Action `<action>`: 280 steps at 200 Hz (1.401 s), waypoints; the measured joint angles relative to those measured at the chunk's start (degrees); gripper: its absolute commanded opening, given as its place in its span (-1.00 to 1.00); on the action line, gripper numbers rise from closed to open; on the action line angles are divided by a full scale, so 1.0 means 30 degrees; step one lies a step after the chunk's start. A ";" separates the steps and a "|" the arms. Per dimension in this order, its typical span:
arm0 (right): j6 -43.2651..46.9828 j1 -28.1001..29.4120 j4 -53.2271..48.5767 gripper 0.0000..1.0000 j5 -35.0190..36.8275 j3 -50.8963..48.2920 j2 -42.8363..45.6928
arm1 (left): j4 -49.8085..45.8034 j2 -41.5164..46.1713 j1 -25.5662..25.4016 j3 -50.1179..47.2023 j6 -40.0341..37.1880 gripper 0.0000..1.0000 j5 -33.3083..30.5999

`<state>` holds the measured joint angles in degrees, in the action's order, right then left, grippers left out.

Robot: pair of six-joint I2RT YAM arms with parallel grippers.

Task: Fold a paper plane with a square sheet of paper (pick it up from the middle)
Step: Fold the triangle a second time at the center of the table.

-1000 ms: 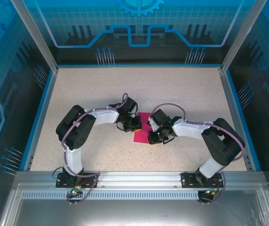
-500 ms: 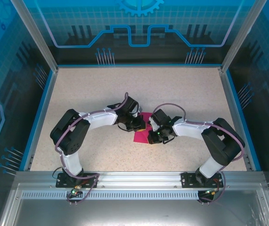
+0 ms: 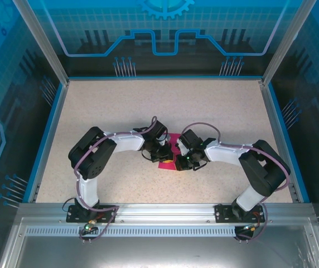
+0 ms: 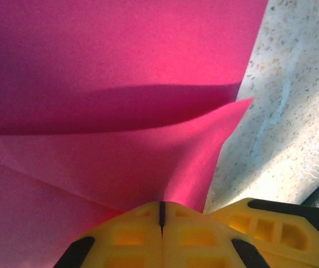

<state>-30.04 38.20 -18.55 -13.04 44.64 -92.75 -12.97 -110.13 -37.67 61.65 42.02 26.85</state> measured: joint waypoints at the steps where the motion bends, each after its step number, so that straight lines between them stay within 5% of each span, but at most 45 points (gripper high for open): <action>1: 0.0000 0.0000 0.0000 -1.00 0.0000 0.0000 0.0000 | 0.0007 0.0000 0.0000 0.0000 0.0000 -0.92 0.0000; 88: -0.0073 0.0000 0.0066 -1.00 0.0073 -0.0117 -0.0036 | -0.0102 -0.0189 0.0401 0.0204 -0.0605 -0.91 0.0000; 208: -0.0444 0.0007 -0.0597 -1.00 0.0255 0.0313 -0.0015 | -0.1297 -0.0809 0.4189 0.1836 -0.2084 -0.81 -0.1370; 259: -0.2419 -0.0066 -0.1625 -0.19 0.1384 0.1996 0.1967 | -0.1603 0.1027 0.4218 0.1574 -0.1654 -0.19 -0.1902; 280: -0.2790 -0.0648 -0.1013 -0.15 0.1668 0.2164 0.3082 | -0.1348 0.2550 0.4218 0.0867 -0.1042 -0.07 -0.2062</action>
<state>-38.41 36.25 -21.58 -8.03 51.13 -83.50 -17.02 -102.48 -25.02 64.25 38.89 20.67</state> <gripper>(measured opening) 0.430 0.450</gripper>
